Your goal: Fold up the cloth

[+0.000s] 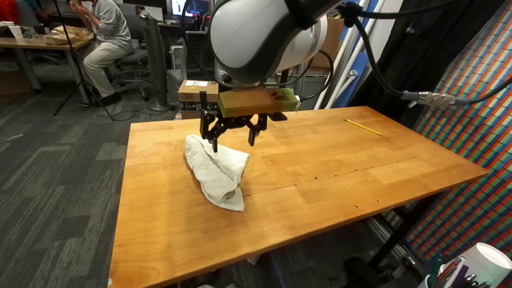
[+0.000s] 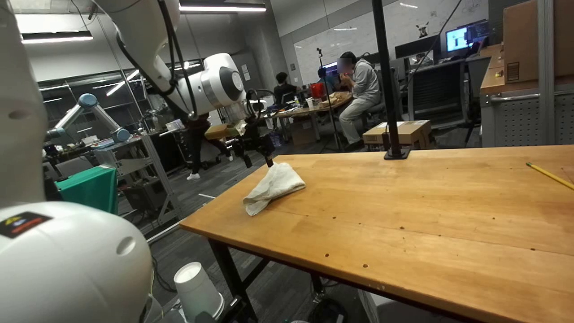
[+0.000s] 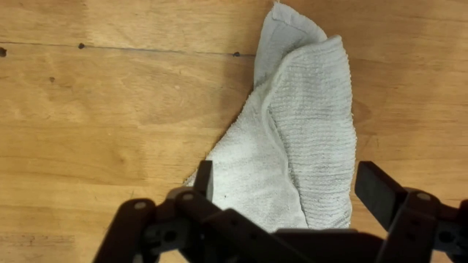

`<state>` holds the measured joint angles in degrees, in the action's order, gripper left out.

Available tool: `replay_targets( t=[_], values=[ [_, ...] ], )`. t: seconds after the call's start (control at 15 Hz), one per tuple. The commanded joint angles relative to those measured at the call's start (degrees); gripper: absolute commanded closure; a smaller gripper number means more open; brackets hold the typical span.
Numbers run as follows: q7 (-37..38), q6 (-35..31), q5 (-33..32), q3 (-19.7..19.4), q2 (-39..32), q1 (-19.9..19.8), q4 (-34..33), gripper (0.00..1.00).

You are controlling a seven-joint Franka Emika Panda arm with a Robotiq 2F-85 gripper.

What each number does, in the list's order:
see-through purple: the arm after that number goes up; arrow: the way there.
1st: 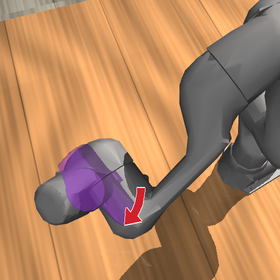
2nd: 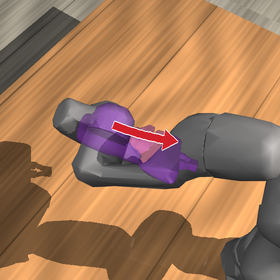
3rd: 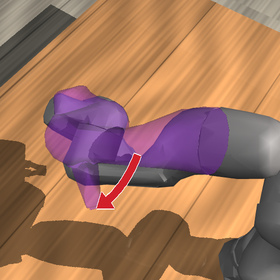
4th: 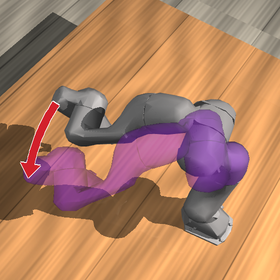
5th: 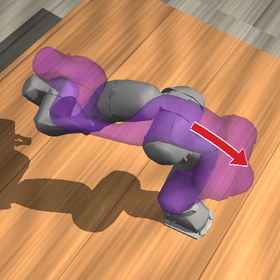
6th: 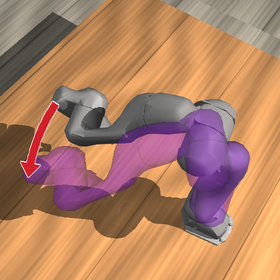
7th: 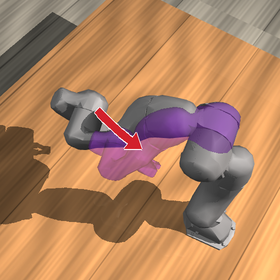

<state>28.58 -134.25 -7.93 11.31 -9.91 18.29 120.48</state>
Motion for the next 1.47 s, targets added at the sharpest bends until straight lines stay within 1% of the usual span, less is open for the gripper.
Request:
replay_targets(
  t=[0.0,0.53,0.8,1.0,1.4],
  values=[
    [-0.52,-1.19,1.35,0.3,-2.67,-0.02,-2.64,0.0],
    [0.91,-0.82,1.99,-0.64,-8.58,0.78,-5.47,0.0],
    [1.52,-0.55,2.22,-1.23,-9.88,1.01,-5.69,0.0],
    [2.05,-0.23,2.8,-1.56,-9.45,0.91,-4.31,0.0],
    [3.16,0.41,5.13,-1.25,-7.24,1.12,1.62,0.0]
  ],
)
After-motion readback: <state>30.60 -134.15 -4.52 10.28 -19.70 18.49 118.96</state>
